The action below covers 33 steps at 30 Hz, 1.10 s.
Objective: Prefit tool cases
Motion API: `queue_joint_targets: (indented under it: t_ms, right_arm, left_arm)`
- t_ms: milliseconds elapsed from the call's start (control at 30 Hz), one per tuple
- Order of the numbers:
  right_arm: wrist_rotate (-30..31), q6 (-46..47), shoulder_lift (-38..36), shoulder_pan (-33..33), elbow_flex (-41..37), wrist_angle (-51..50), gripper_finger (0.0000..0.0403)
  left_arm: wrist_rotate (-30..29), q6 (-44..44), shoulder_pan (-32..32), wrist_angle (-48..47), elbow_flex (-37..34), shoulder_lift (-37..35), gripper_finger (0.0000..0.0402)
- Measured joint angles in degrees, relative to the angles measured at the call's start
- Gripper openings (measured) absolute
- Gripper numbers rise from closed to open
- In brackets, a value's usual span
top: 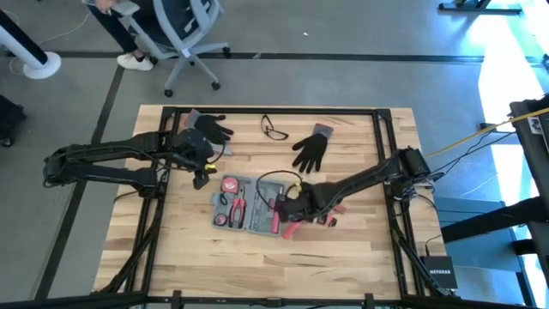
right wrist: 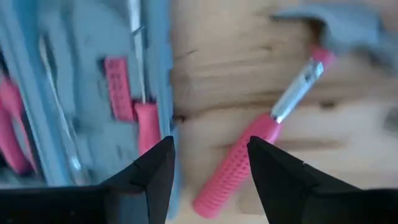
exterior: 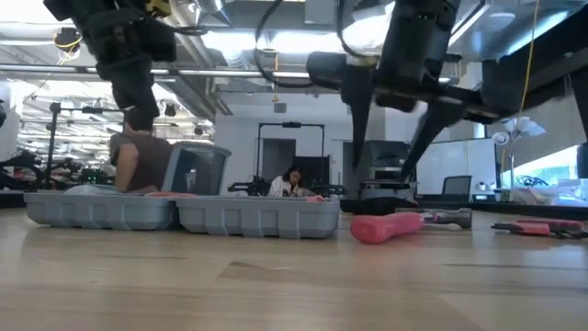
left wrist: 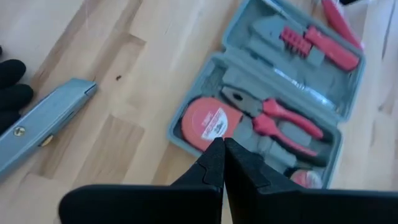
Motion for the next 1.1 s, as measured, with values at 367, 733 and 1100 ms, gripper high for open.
queue_joint_targets:
  t_ms: [367, 733, 1100]
  right_arm:
    - [0.1, 10.4, 2.8, 0.6, 1.5, -8.9, 0.0195]
    - [-2.5, 10.5, 3.3, -2.2, 1.8, -15.5, 0.0195]
    - [-3.0, 10.8, 4.1, -3.8, -4.8, -4.7, 0.019]
  left_arm:
    - [1.2, 4.3, 0.0, -1.3, -0.2, 0.0, 0.0]
    - [1.1, 3.8, 0.0, -1.3, -0.2, 0.0, 0.0]
    - [1.1, 0.7, 0.0, -1.4, -0.2, 0.0, 0.0]
